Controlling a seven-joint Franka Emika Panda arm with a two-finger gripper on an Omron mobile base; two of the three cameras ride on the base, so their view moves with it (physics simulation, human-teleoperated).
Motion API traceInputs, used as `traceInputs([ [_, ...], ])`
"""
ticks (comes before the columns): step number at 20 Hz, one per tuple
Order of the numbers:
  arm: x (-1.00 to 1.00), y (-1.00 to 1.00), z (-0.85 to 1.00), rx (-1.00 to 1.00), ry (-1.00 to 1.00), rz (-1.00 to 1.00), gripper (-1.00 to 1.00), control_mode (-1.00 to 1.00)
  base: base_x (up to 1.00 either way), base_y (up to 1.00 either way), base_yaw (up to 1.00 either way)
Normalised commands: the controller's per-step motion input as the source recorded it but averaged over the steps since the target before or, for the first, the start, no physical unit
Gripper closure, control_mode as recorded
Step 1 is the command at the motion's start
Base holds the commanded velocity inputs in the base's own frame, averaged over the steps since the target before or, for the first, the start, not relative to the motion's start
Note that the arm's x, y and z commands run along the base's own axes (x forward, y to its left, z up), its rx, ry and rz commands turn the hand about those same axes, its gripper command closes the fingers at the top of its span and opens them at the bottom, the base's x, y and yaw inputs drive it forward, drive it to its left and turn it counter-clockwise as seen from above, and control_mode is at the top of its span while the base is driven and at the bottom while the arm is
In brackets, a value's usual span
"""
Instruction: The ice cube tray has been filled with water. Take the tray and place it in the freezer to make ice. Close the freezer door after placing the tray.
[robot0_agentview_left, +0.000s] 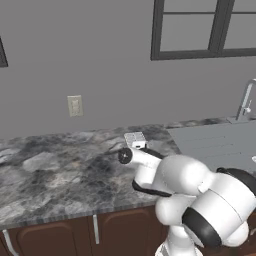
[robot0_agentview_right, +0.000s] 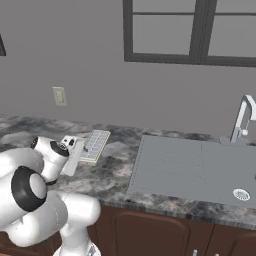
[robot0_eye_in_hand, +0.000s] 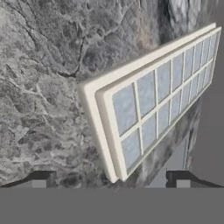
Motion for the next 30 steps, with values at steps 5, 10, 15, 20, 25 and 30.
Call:
traceInputs([
  [5,0.38,0.0,-0.31,-0.01,0.0,0.08,-1.0,-1.0,0.0,0.0,0.0],
  [10,0.25,0.0,-0.31,0.0,0.0,0.07,-1.0,-1.0,0.0,0.0,0.0],
  [15,0.31,0.08,-0.34,0.0,0.0,0.09,-1.0,-1.0,0.0,0.0,0.0],
  [20,0.28,0.09,-0.41,0.0,0.0,0.08,1.0,-1.0,0.0,0.0,0.0],
  [25,0.16,0.02,-0.37,0.0,0.0,0.07,1.0,-1.0,0.0,0.0,0.0],
  [30,-0.01,0.0,-0.01,0.0,-0.06,0.02,1.0,-1.0,0.0,0.0,0.0],
])
